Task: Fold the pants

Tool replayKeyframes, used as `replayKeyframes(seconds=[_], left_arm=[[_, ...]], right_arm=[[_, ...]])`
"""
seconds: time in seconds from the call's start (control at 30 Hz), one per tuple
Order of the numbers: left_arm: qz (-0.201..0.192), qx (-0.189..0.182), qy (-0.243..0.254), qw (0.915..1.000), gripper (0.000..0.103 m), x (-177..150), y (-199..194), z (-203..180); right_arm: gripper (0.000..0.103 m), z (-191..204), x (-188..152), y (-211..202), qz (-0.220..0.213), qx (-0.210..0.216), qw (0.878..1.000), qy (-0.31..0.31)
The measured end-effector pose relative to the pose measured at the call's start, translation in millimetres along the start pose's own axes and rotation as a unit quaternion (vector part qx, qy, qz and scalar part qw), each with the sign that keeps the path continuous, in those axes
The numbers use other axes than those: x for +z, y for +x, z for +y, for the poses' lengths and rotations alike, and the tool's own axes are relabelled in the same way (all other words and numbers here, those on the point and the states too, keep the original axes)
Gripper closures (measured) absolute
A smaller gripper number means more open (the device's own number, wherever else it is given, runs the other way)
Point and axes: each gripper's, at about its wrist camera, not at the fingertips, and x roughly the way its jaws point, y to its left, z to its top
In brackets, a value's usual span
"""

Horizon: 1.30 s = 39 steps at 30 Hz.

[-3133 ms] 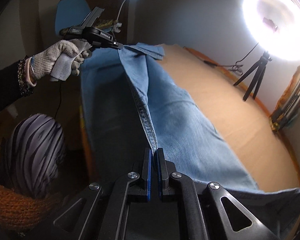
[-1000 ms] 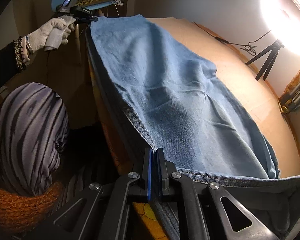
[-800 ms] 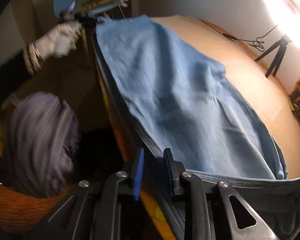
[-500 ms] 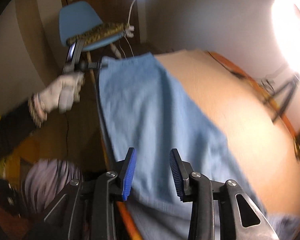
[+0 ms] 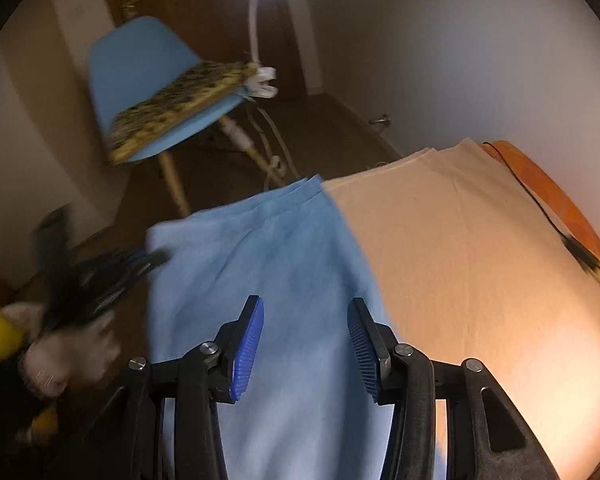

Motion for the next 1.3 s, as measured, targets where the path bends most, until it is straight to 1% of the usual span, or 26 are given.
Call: replayKeyframes(seconds=[0.13, 0.23, 0.33, 0.43, 0.47, 0.53, 0.57, 0.6, 0.63, 0.73, 0.77, 0.9, 0.93, 0.97, 1.03, 1.07, 1.13, 1.23, 1.27, 1.3], left_arm=[[0.001, -0.002, 0.007, 1.0, 0.096, -1.0, 2.0, 1.1], [0.001, -0.006, 0.008, 1.0, 0.096, -1.5, 3.7, 2.0], [0.001, -0.011, 0.007, 0.9999, 0.097, -1.0, 4.9, 2.4], [-0.001, -0.015, 0.006, 0.9999, 0.097, 0.3, 6.1, 3.2], [-0.001, -0.015, 0.006, 0.9999, 0.097, 0.3, 5.9, 3.3], [-0.001, -0.016, 0.003, 0.9999, 0.097, 0.0, 6.4, 4.4], [-0.002, -0.015, 0.001, 0.9999, 0.097, -0.1, 6.5, 4.5], [-0.004, -0.016, -0.002, 0.9999, 0.097, -0.3, 6.0, 5.4], [-0.006, -0.016, -0.007, 0.9998, 0.097, -0.5, 4.9, 6.6], [-0.014, -0.021, -0.023, 0.9994, 0.098, 0.2, 0.5, 11.8], [-0.017, -0.021, -0.026, 0.9993, 0.098, 0.8, -1.3, 13.5], [-0.013, -0.019, -0.021, 0.9995, 0.098, 0.4, -1.0, 14.8], [-0.013, -0.019, -0.019, 0.9996, 0.098, -0.2, -1.0, 14.2], [-0.012, -0.019, -0.016, 0.9996, 0.098, -0.9, -1.0, 13.1], [-0.013, -0.018, -0.012, 0.9997, 0.098, -2.0, -1.6, 11.4], [-0.014, -0.017, -0.01, 0.9997, 0.098, -2.3, -1.3, 11.0], [-0.013, -0.018, -0.01, 0.9997, 0.098, -3.2, -0.7, 11.0], [-0.011, -0.018, -0.009, 0.9997, 0.098, -3.2, 2.0, 11.6], [-0.011, -0.018, -0.009, 0.9997, 0.098, -3.4, 2.2, 12.1], [-0.011, -0.018, -0.01, 0.9997, 0.098, -3.9, 2.1, 12.4]], right_arm=[[0.057, -4.0, 32.1, 55.5, 0.01, 0.004, 1.0, 0.007], [0.057, -4.7, 48.1, 85.1, 0.016, 0.006, 1.0, 0.009], [0.057, -7.7, 55.4, 105.5, 0.026, 0.015, 0.999, 0.016], [0.058, -12.0, 60.7, 116.7, 0.036, 0.027, 0.999, 0.02], [0.061, -13.2, 61.8, 119.1, 0.037, 0.035, 0.998, 0.024], [0.082, -11.0, 63.0, 121.8, 0.033, 0.041, 0.998, 0.022], [0.088, -9.4, 63.5, 121.7, 0.031, 0.04, 0.998, 0.022], [0.101, -6.8, 62.7, 120.6, 0.03, 0.045, 0.998, 0.022], [0.103, -3.0, 61.8, 118.4, 0.026, 0.045, 0.998, 0.019], [0.103, 9.0, 64.3, 107.9, 0.01, 0.033, 0.999, 0.001], [0.103, 10.3, 65.1, 104.4, 0.005, 0.035, 0.999, 0.001], [0.103, 14.8, 77.4, 91.8, -0.023, 0.039, 0.999, -0.001], [0.103, 11.5, 80.7, 93.8, -0.021, 0.035, 0.999, 0.005], [0.101, 8.6, 82.9, 96.6, -0.015, 0.036, 0.999, 0.01], [0.066, 2.1, 85.2, 104.2, -0.009, 0.024, 1.0, 0.017], [0.064, -0.3, 85.7, 110.2, -0.003, 0.022, 1.0, 0.015], [0.064, -3.1, 85.2, 122.1, 0.013, 0.027, 0.999, 0.012], [0.064, -3.9, 82.6, 141.5, 0.034, 0.006, 0.999, 0.004], [0.067, -5.0, 81.9, 144.7, 0.036, 0.007, 0.999, 0.005], [0.079, -5.5, 81.3, 147.5, 0.037, 0.02, 0.999, 0.008]])
